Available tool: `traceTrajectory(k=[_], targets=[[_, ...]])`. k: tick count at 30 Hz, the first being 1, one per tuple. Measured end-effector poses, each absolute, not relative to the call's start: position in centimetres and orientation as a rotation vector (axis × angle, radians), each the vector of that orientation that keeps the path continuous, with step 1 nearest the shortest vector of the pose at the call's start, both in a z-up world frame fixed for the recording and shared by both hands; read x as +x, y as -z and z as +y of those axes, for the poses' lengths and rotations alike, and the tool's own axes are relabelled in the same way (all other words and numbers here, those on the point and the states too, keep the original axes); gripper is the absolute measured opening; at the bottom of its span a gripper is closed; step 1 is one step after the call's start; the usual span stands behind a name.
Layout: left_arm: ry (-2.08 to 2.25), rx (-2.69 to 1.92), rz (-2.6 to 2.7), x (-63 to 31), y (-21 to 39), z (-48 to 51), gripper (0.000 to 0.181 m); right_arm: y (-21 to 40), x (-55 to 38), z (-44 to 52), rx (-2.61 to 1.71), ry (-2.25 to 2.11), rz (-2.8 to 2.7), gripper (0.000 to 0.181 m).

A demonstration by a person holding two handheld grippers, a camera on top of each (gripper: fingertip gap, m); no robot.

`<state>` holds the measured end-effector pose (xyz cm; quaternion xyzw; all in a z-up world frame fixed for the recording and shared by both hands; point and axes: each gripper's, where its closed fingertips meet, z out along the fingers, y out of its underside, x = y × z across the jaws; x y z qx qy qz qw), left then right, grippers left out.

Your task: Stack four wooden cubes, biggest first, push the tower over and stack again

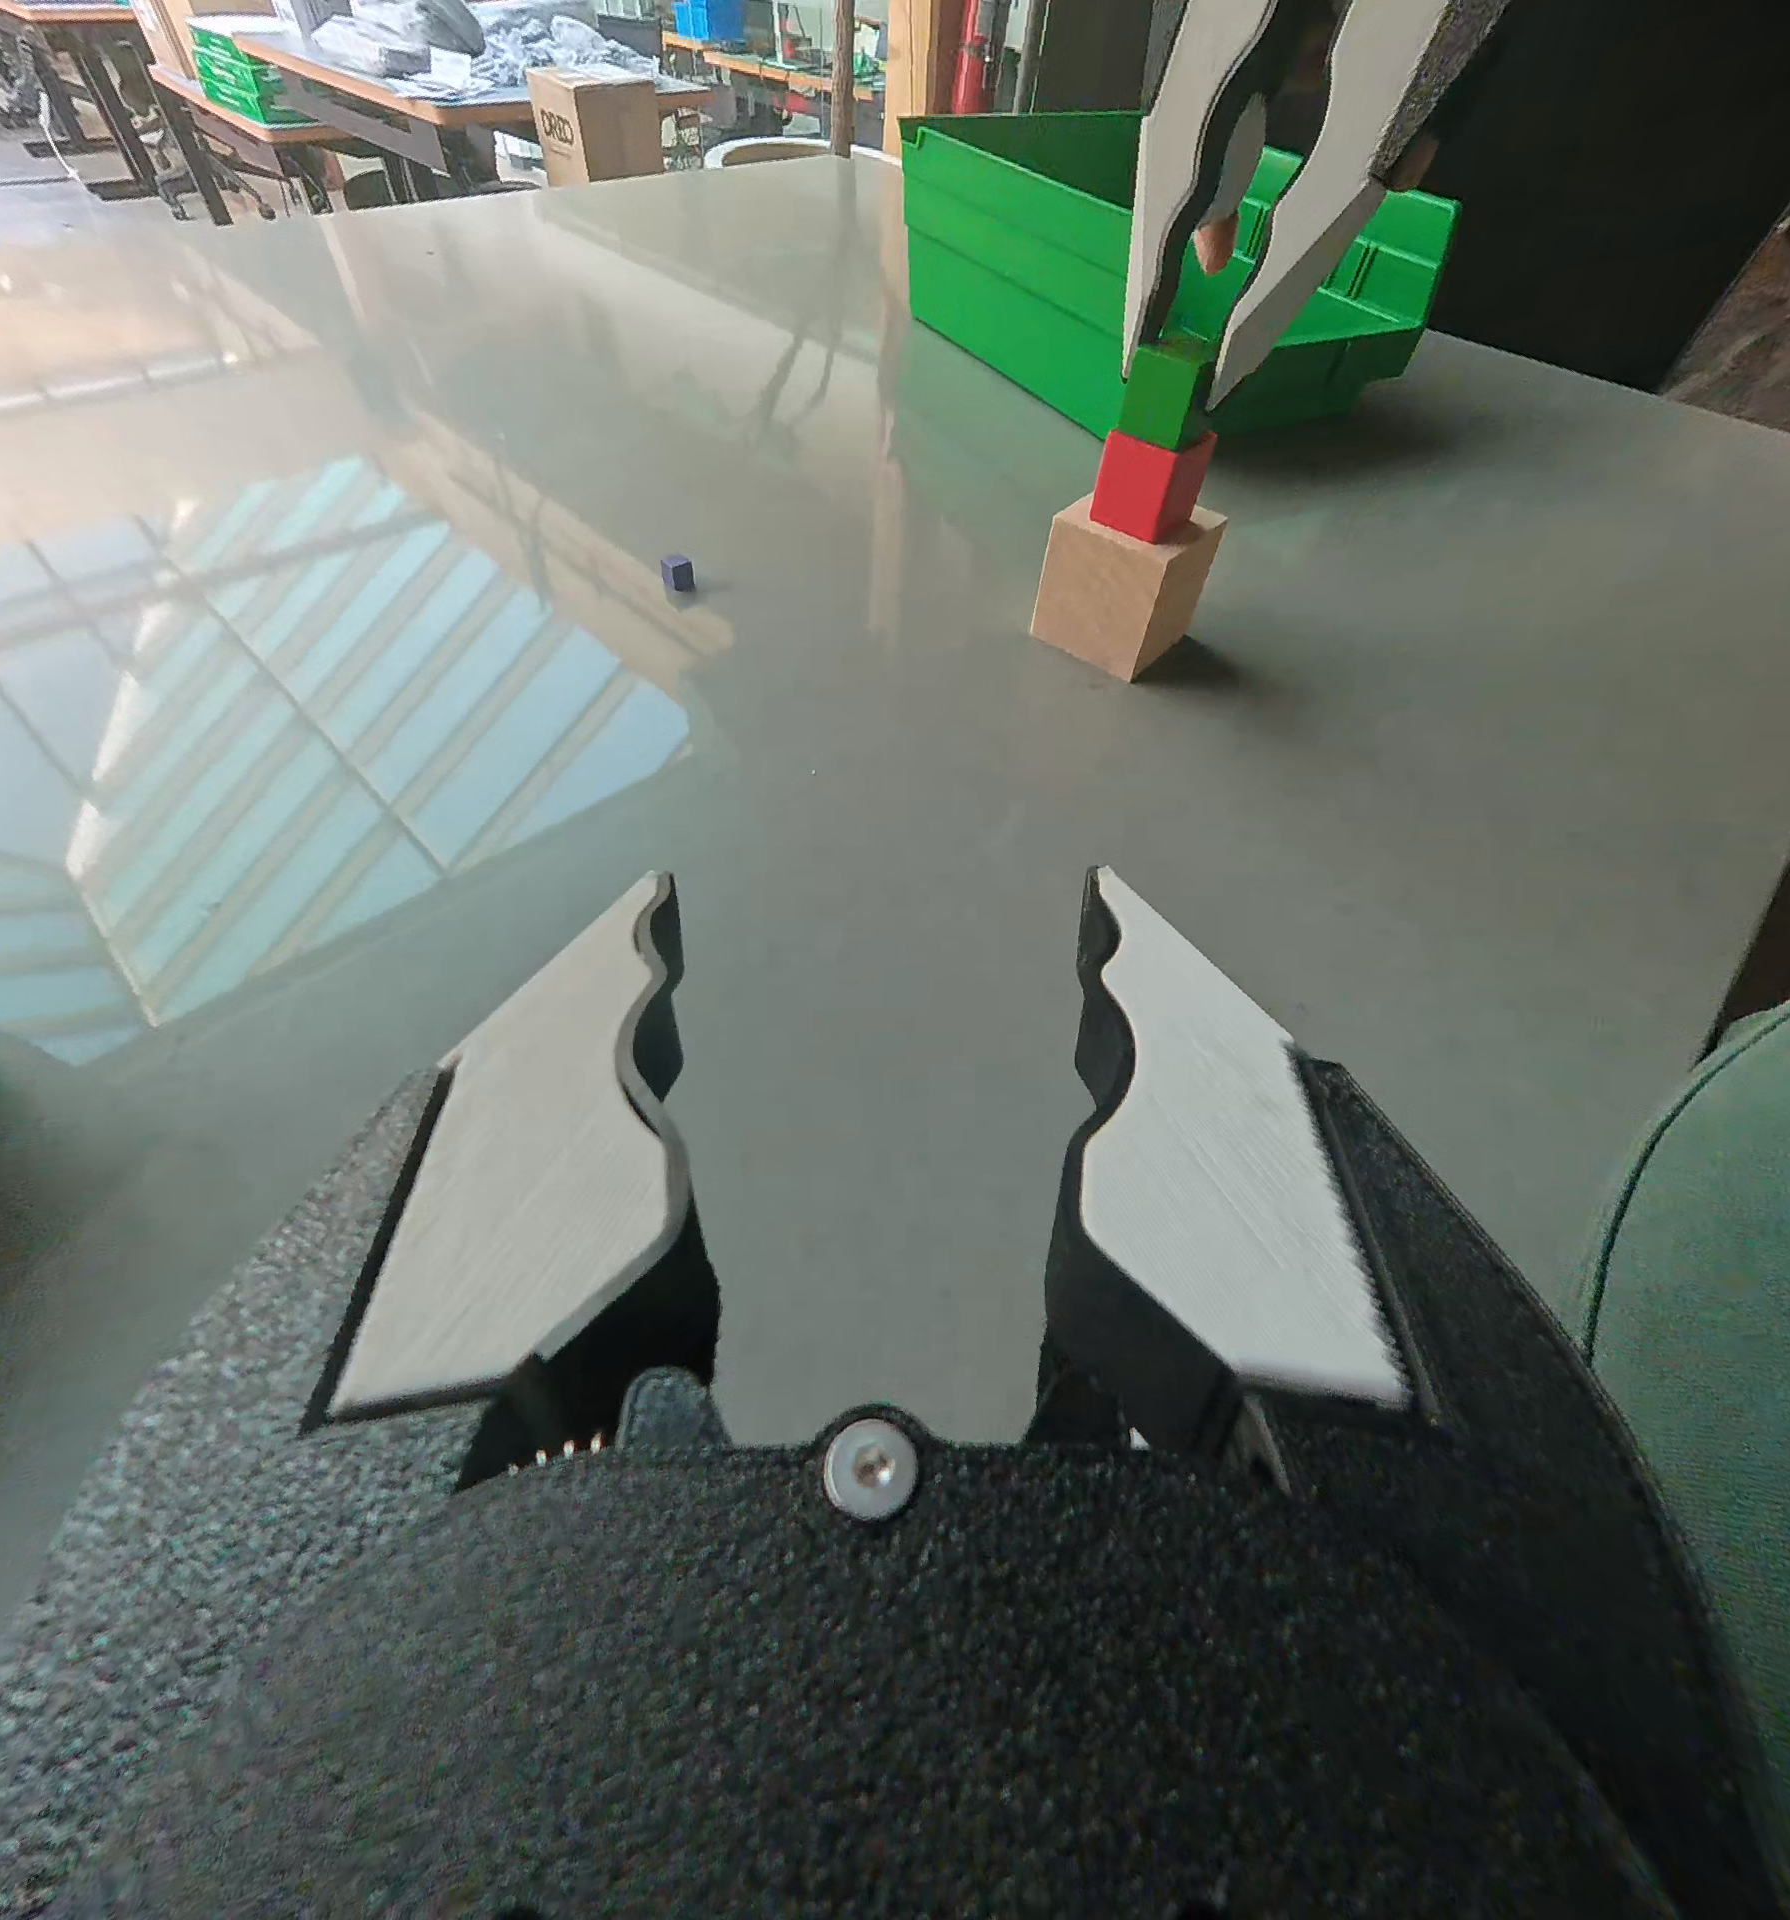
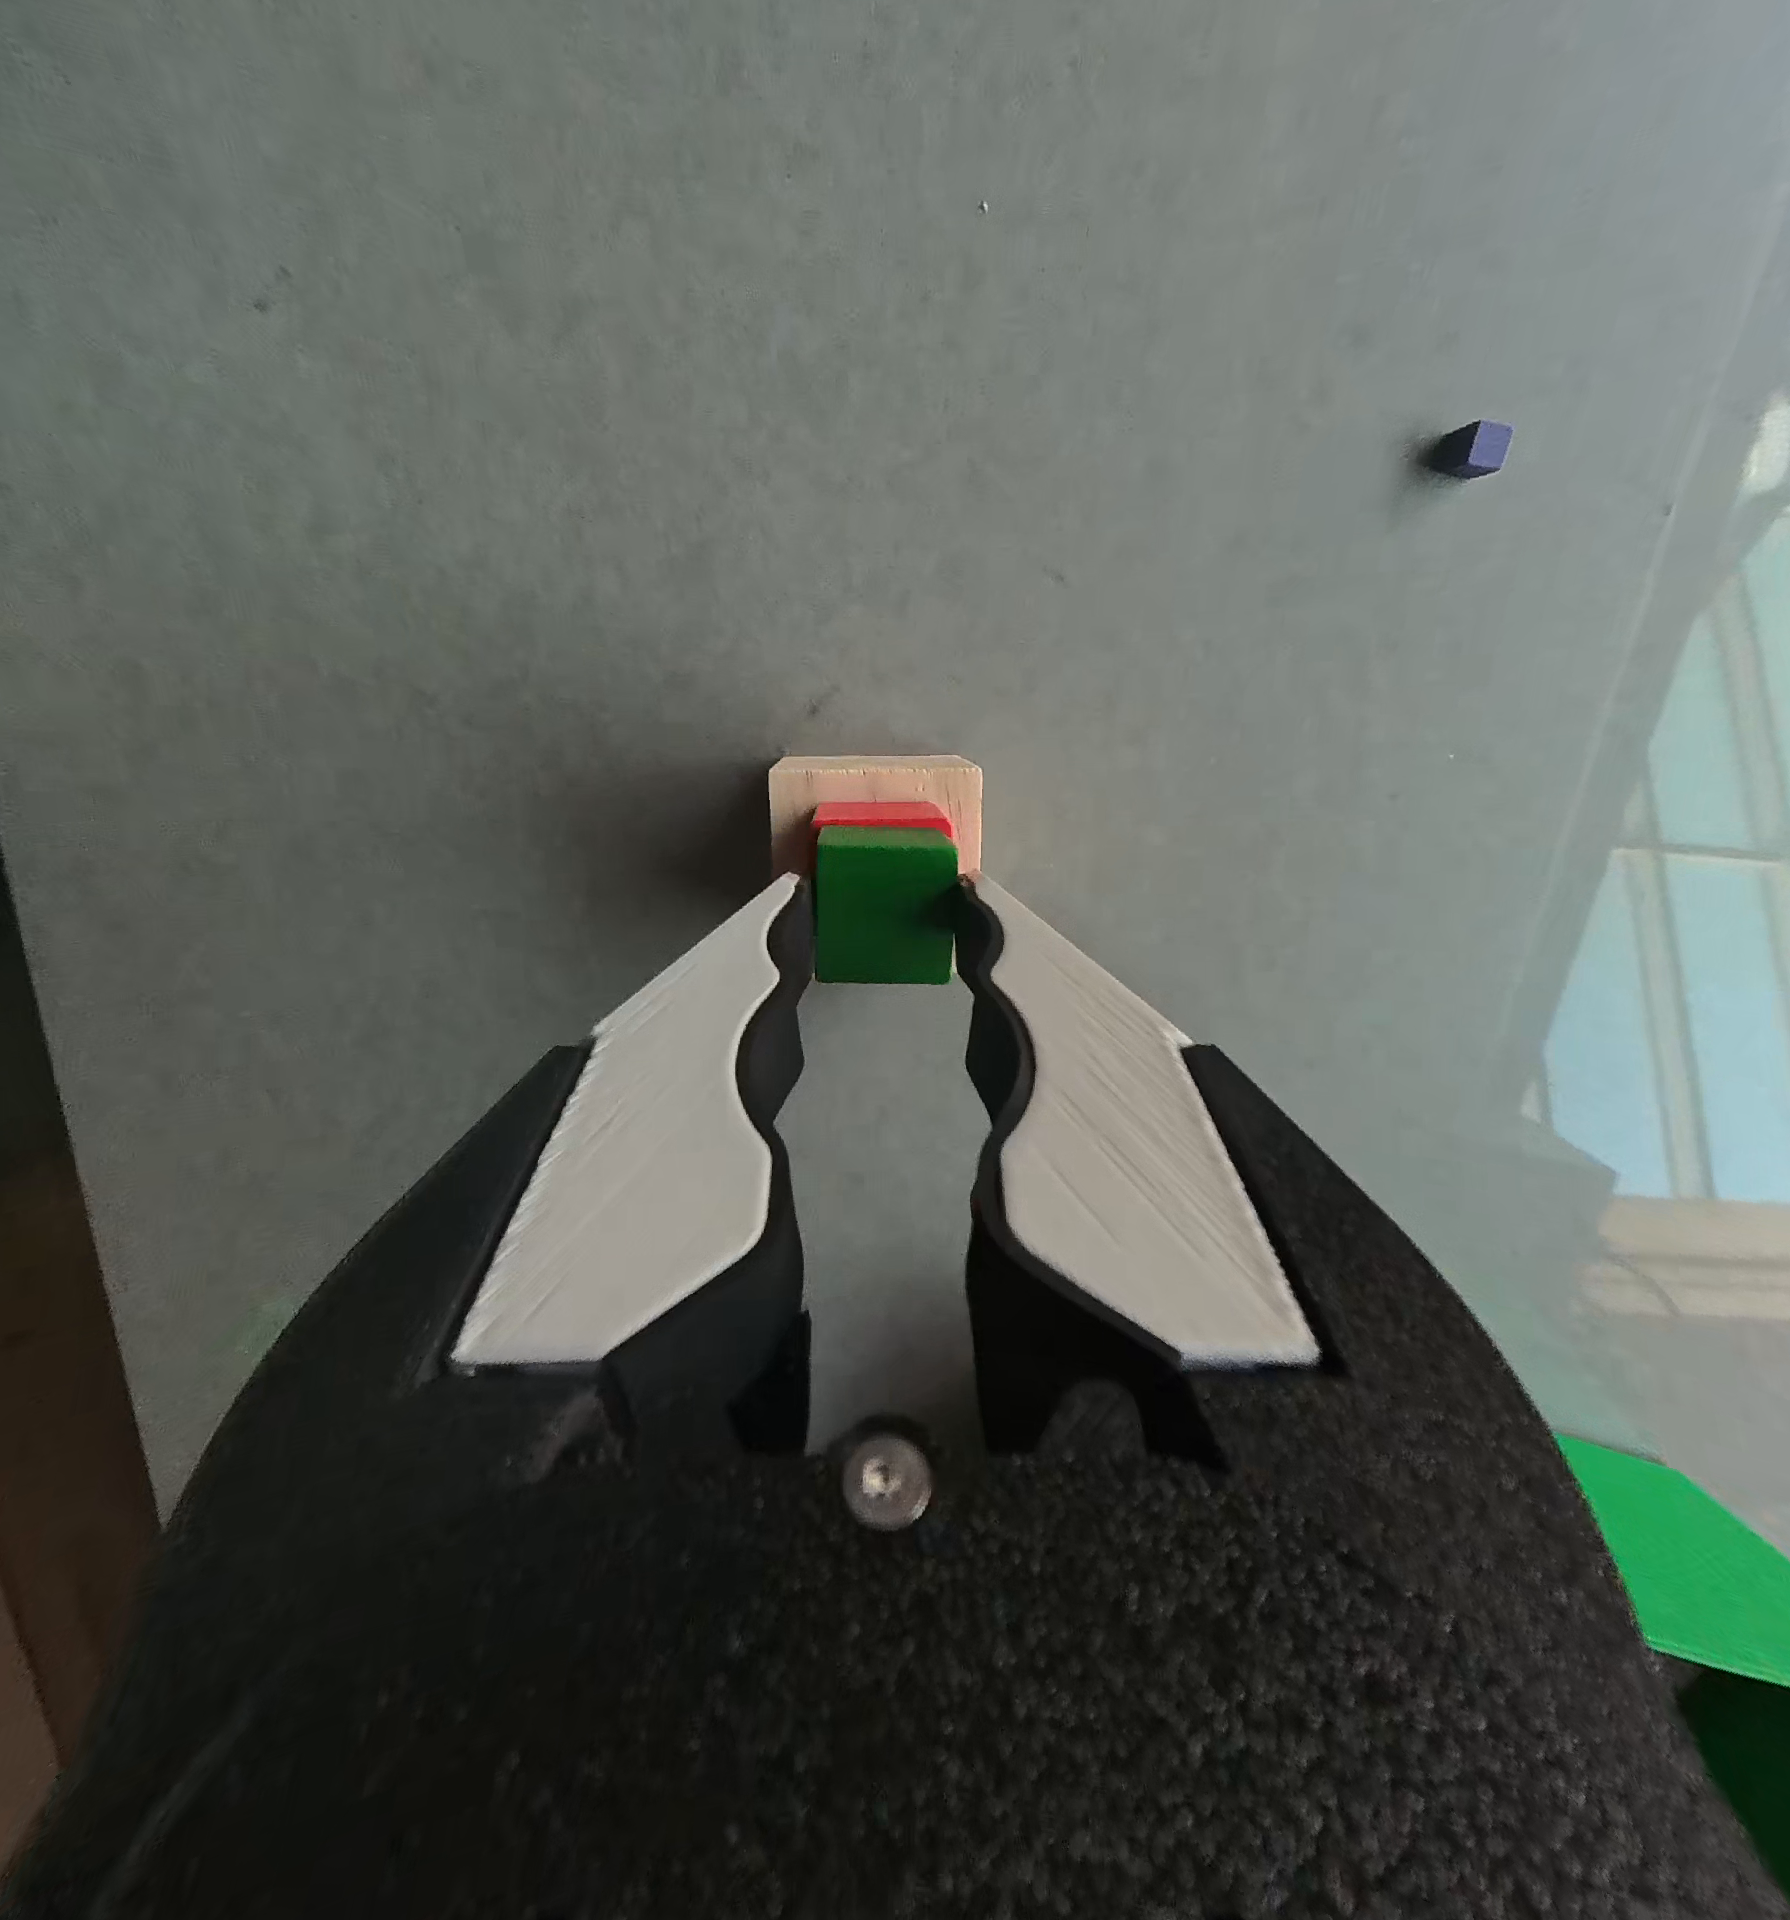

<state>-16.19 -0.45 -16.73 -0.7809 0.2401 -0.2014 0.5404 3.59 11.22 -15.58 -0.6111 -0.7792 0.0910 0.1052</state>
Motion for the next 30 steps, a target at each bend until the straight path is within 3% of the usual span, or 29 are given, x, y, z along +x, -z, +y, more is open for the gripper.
traceTrajectory(k=[10,12,15,19,24,30], targets=[[0.478,-1.859,0.568,-16.2,16.8,-0.4,0.077,15.8,3.7,11.2,-1.8,-0.253,-2.315,0.027],[0.478,-1.86,0.567,-16.3,16.9,-0.4,0.077,15.4,3.8,11.2,-1.793,-0.262,-2.324,0.035],[0.478,-1.861,0.564,-16.4,16.9,-0.4,0.077,12.9,2.2,11.2,-1.767,-0.41,-2.244,0.046],[0.477,-1.861,0.551,-16.6,16.8,-0.4,0.076,9.8,-1.5,14.3,-1.696,-0.521,-2.037,0.043],[0.471,-1.864,0.537,-16.7,16.9,-0.4,0.077,14.3,-5.5,19.6,-1.725,-0.494,-1.953,0.027],[0.449,-1.886,0.495,-17.6,17.1,-0.7,0.077,21.5,-8.3,23.5,-1.808,-0.509,-1.961,0.027]])
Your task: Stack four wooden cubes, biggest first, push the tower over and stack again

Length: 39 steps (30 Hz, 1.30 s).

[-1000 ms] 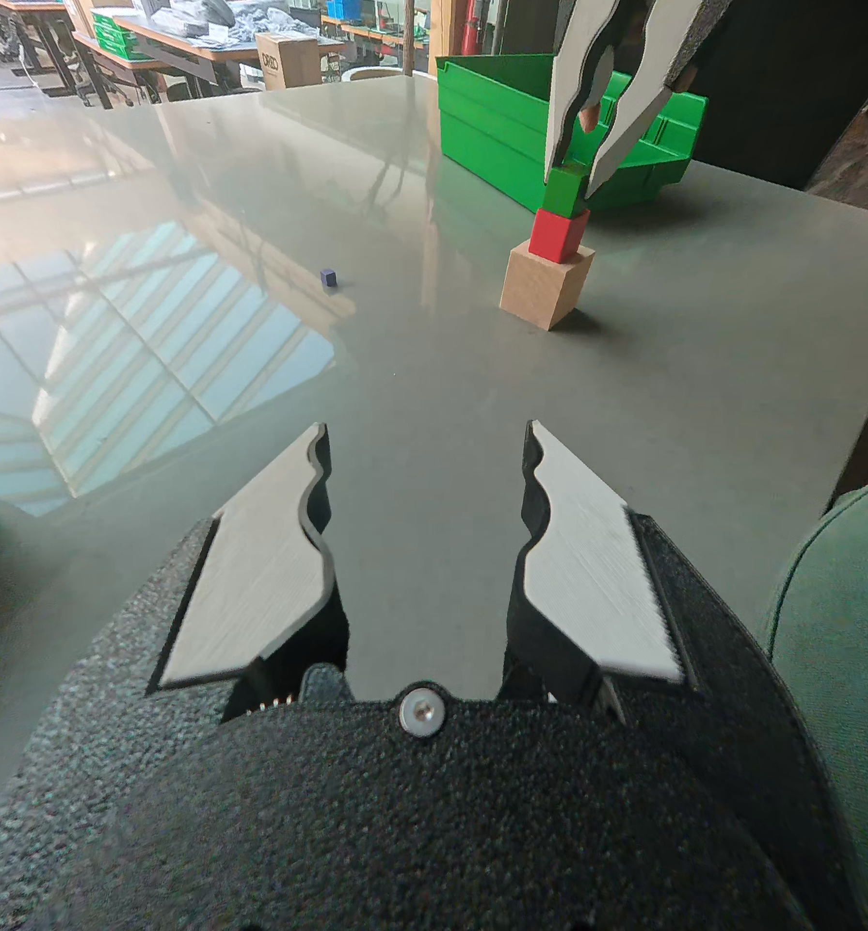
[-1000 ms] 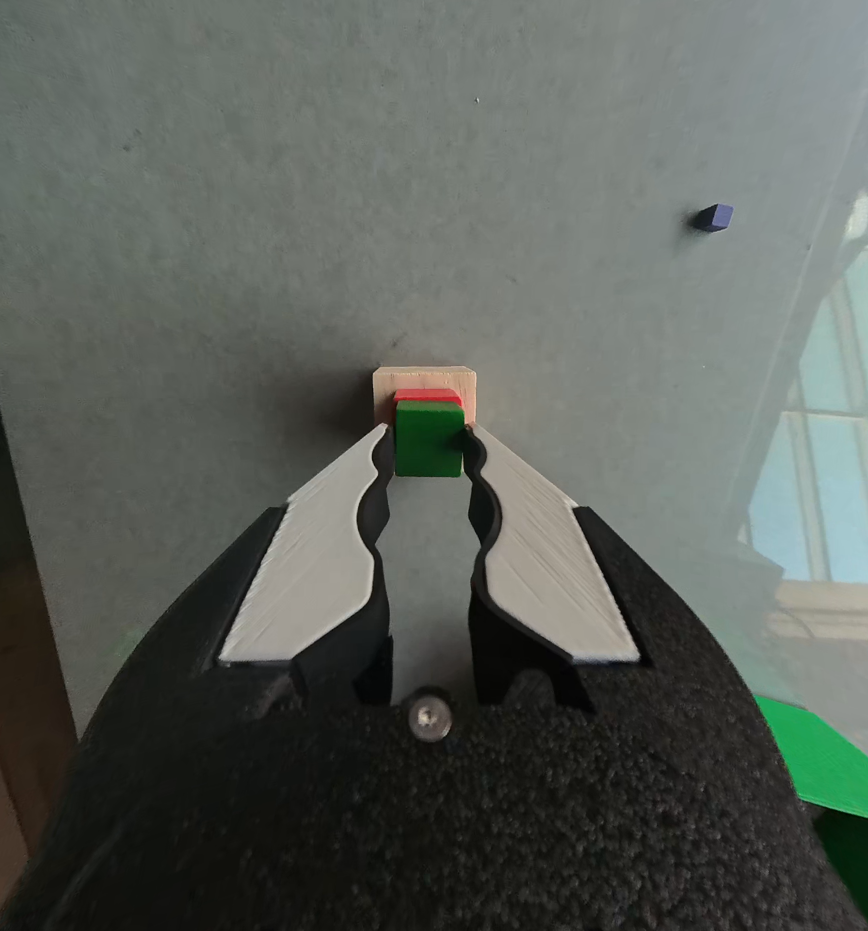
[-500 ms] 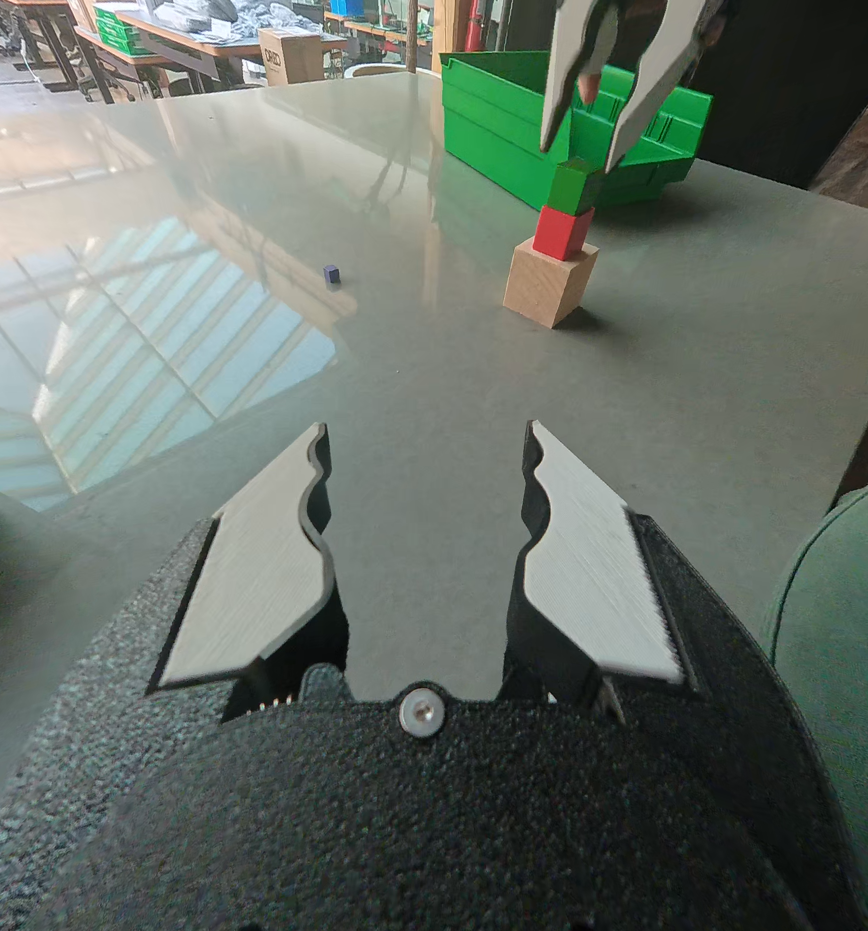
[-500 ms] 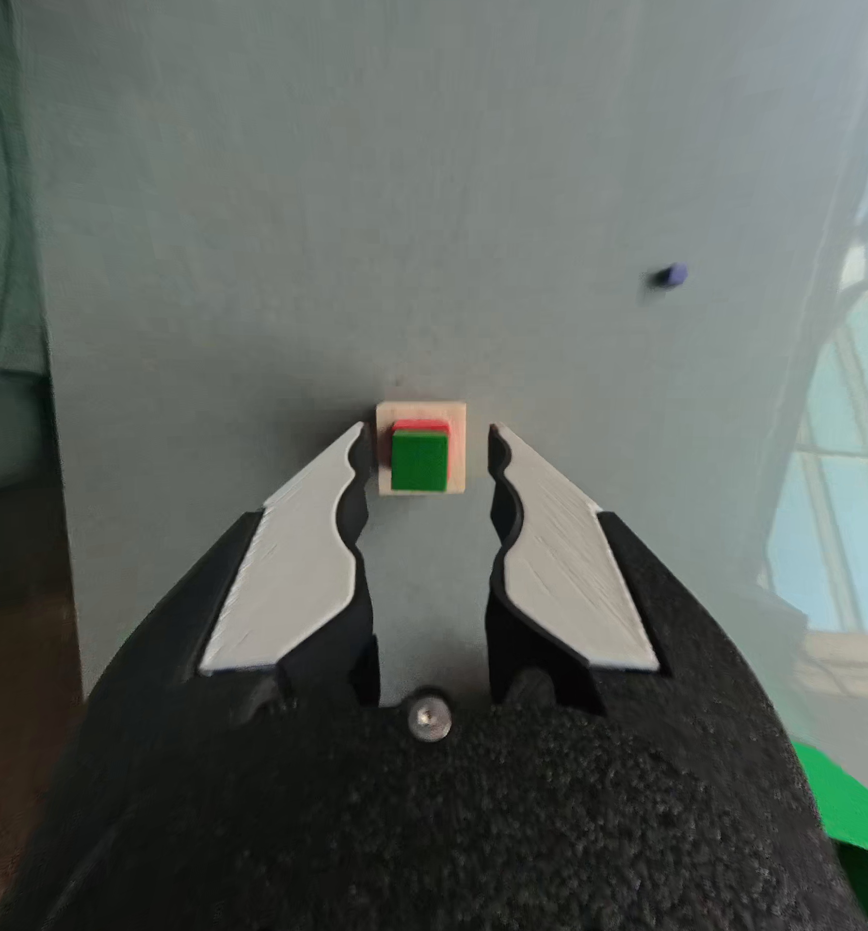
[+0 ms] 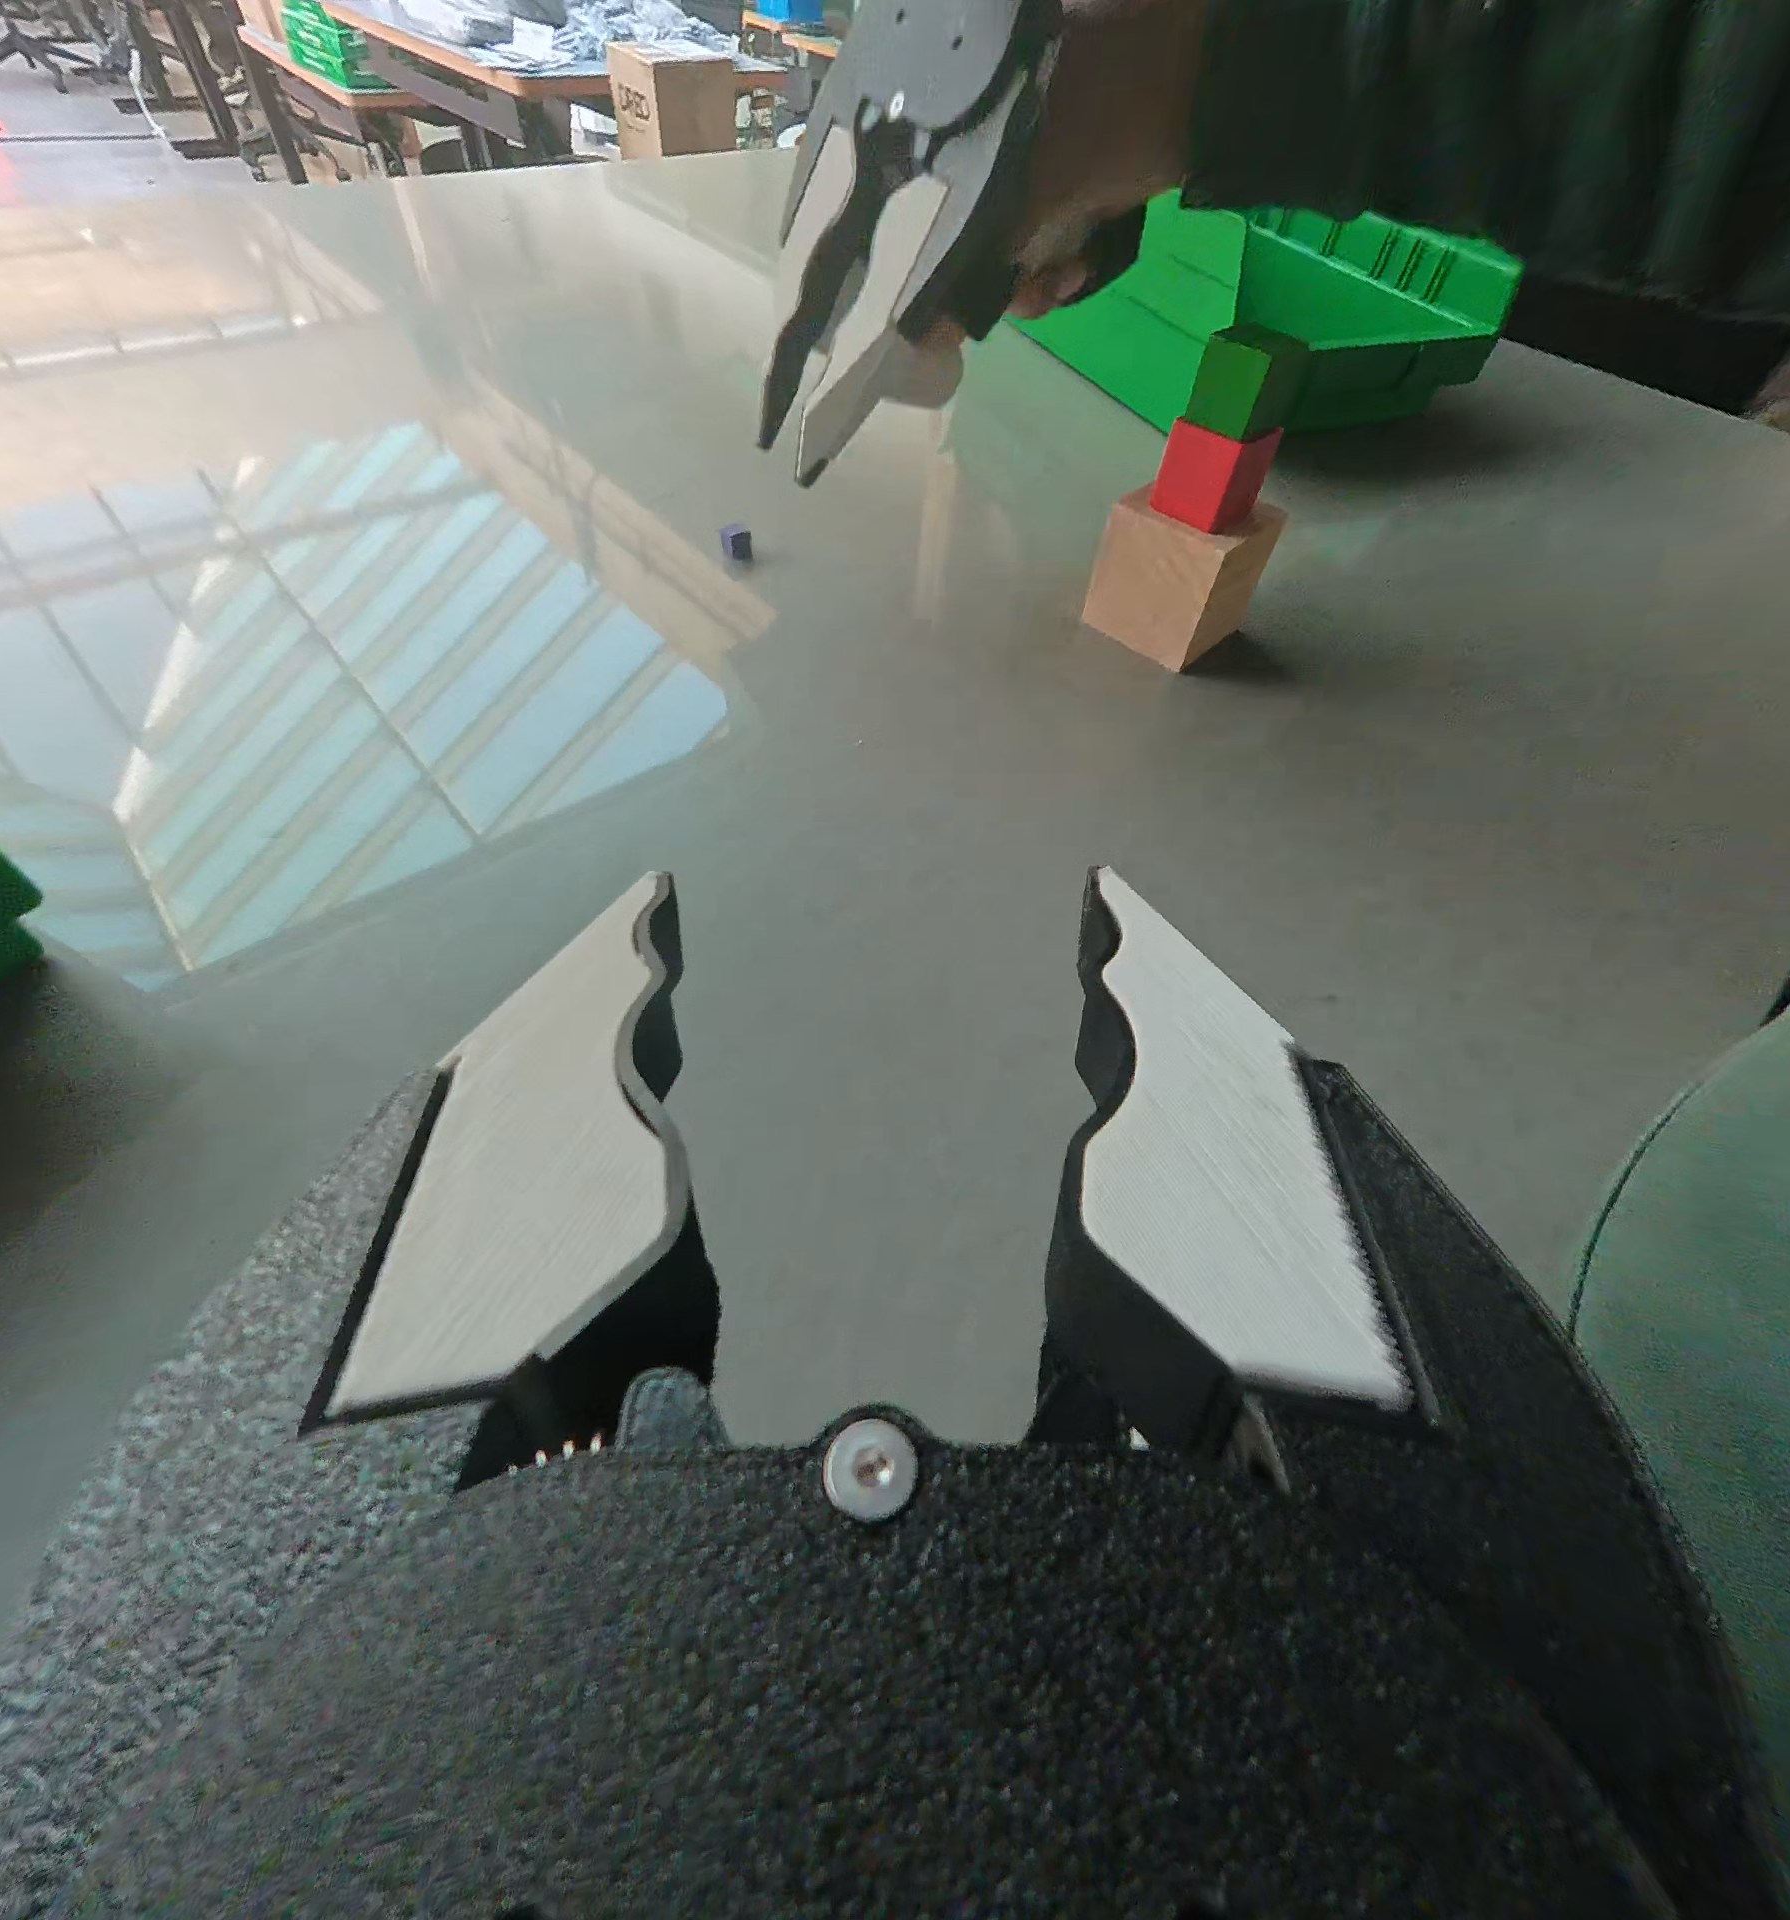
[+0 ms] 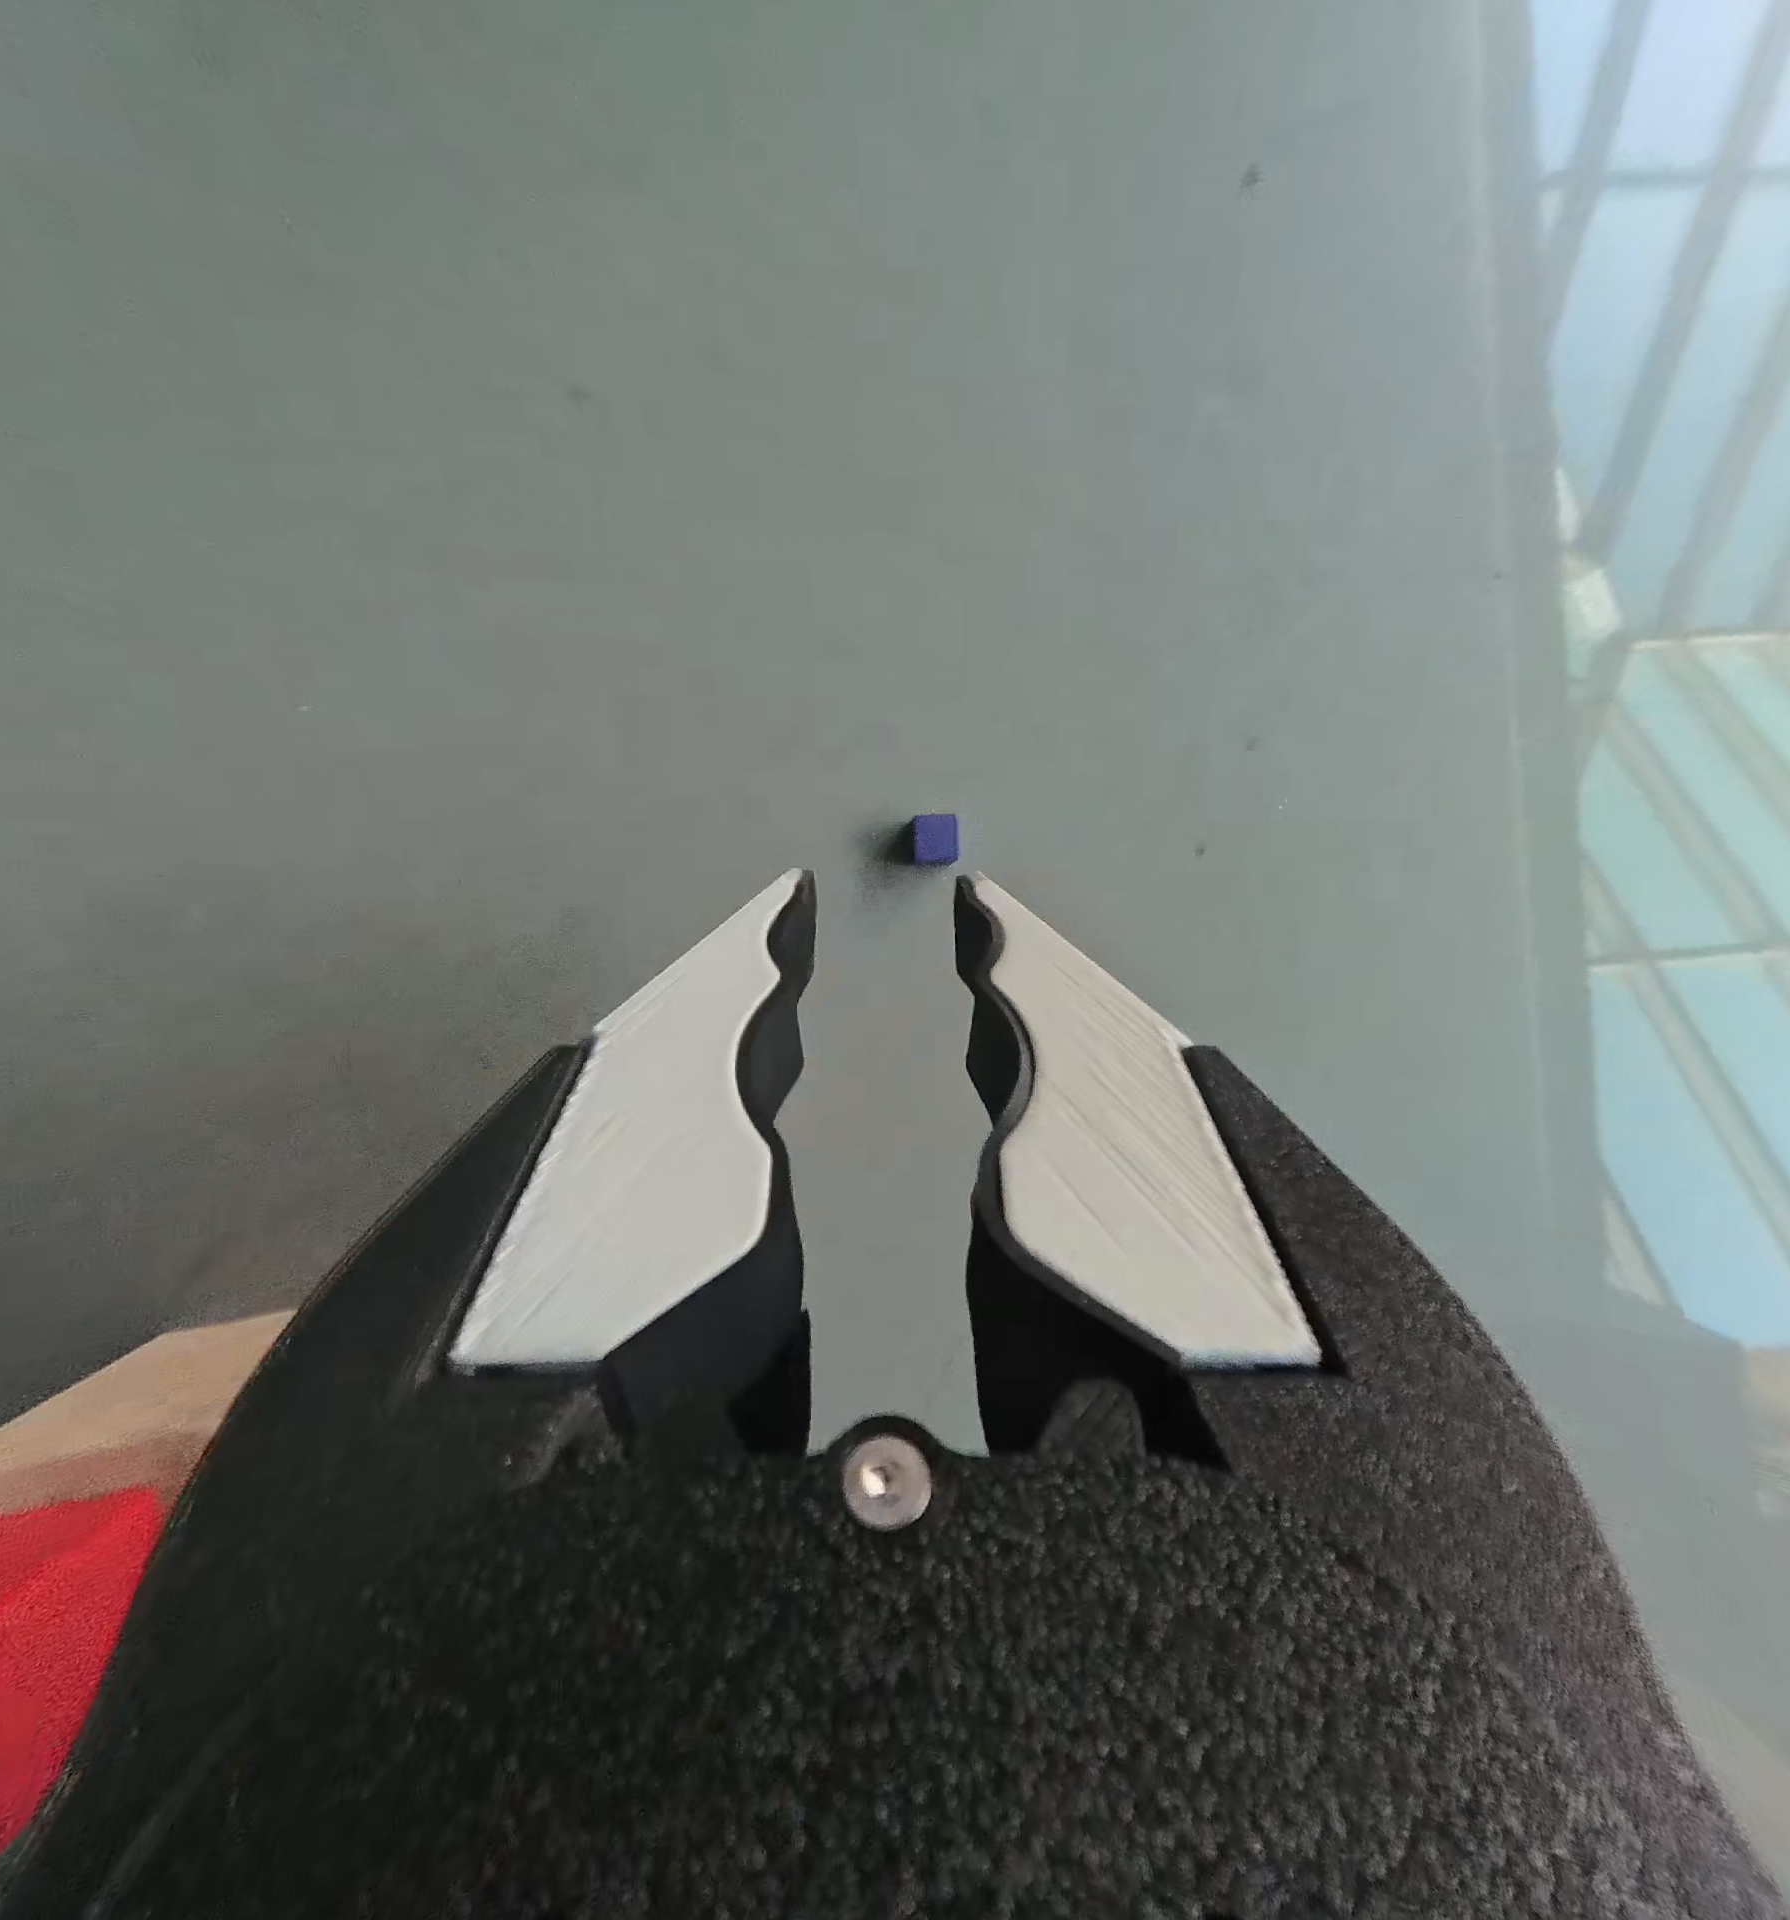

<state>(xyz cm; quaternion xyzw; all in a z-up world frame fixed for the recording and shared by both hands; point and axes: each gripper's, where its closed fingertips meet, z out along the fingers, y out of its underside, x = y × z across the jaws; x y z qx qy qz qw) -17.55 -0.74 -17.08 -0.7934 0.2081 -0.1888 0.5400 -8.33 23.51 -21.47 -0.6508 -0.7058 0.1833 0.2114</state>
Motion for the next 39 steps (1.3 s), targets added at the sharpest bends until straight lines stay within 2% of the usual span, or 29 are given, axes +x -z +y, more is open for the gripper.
traceTrajectory(k=[7,12,14,19,25,31,39], targets=[[0.437,-1.905,0.449,-18.6,17.2,-0.3,0.077,23.3,-9.7,24.5,-1.821,-0.549,-1.99,0.024],[0.441,-1.911,0.452,-18.2,17.4,0.0,0.077,24.4,-9.7,24.6,-1.829,-0.525,-2.02,0.01],[0.443,-1.913,0.451,-18.2,17.5,0.0,0.077,24.0,-9.6,24.4,-1.835,-0.533,-2.026,0.01],[0.439,-1.911,0.457,-18.2,17.4,-0.1,0.076,17.3,-8.4,22.6,-1.708,-0.599,-2.031,0.01],[0.463,-1.888,0.485,-17.3,17.1,0.0,0.076,10.1,-2.3,17.4,-1.662,-0.558,-2.096,0.01],[0.512,-1.855,0.556,-14.9,16.6,-0.1,0.076,11.1,2.8,12.8,-1.734,-0.493,-2.134,0.01],[0.517,-1.838,0.621,-13.7,16.0,-0.7,0.076,13.1,3.8,11.0,-1.77,-0.477,-2.134,0.01]])
